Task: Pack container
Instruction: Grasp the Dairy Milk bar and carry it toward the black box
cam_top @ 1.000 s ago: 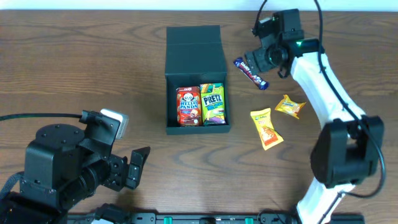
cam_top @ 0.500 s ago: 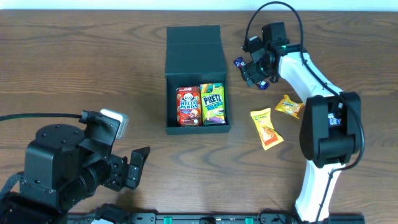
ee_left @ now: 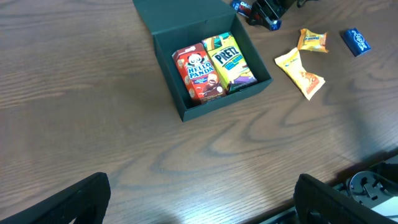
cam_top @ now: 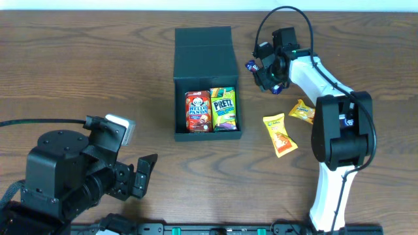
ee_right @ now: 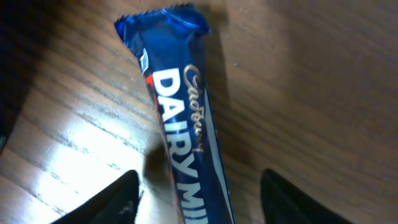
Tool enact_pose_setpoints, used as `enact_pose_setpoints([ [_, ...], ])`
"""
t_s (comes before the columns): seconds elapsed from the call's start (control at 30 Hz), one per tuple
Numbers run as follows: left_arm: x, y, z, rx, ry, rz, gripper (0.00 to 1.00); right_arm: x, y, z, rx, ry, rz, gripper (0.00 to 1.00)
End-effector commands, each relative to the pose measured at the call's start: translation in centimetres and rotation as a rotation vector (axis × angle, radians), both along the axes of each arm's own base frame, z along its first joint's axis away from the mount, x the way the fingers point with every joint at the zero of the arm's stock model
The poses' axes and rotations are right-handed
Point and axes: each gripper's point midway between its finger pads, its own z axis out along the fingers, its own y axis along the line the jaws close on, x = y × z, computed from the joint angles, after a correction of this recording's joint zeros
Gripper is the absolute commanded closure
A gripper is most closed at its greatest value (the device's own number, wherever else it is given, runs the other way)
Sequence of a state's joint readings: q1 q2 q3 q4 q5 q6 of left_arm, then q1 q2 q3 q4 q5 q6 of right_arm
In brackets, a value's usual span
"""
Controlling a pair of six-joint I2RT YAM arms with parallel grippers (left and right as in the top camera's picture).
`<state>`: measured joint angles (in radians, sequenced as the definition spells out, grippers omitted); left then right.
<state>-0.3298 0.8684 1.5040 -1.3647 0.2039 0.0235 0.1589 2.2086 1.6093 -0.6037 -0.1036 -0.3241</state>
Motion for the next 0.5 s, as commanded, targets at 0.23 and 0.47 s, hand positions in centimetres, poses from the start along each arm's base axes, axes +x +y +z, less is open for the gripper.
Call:
enact_pose_setpoints([
  [0.23, -0.08, -0.07, 0.54, -0.005, -0.015, -0.009, 0.05, 0.22, -0.06, -1.25, 0.014, 0.019, -0.022, 0.53],
  [0.47, -0.07, -0.08, 0.53, -0.005, -0.015, -0.009, 0.05, 0.23, 0.0, -1.22, 0.038, 0.03, -0.089, 0.72],
])
